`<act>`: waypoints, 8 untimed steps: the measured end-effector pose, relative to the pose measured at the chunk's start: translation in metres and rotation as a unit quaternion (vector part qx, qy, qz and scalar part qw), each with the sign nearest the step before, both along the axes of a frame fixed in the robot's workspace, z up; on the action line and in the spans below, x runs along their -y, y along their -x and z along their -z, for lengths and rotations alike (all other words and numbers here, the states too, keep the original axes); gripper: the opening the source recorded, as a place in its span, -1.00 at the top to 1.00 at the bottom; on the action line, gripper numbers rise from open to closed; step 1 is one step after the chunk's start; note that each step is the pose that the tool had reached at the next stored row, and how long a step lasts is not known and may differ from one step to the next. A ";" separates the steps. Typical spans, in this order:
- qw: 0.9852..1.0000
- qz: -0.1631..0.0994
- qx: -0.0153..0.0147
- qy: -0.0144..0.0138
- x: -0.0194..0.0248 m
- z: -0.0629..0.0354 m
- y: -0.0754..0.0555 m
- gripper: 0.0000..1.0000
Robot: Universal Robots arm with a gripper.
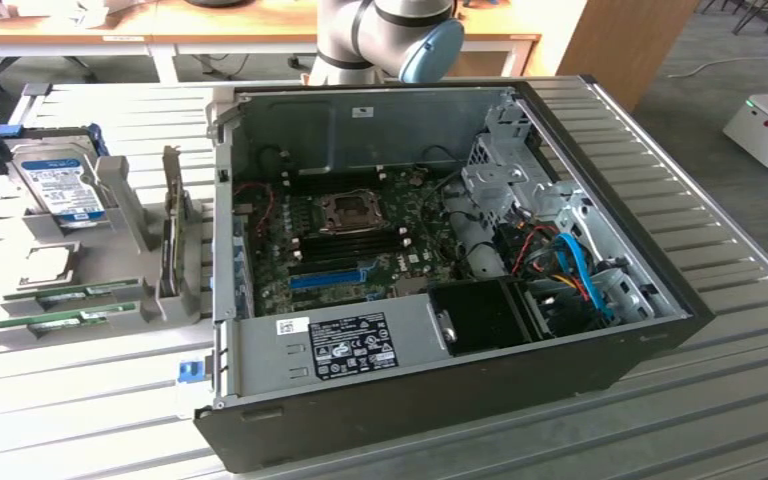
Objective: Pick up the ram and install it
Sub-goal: 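Pick up the ram and move it above insertion slot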
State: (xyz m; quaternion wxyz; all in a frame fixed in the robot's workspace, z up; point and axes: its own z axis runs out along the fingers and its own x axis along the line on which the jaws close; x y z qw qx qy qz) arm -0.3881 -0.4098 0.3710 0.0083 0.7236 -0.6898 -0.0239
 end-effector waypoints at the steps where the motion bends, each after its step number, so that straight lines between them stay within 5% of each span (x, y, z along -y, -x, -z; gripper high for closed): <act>1: 1.000 0.000 0.000 0.000 0.0000 0.0018 0.000 0.53; 8: 1.000 0.000 0.000 0.000 0.0000 0.0146 0.000 0.53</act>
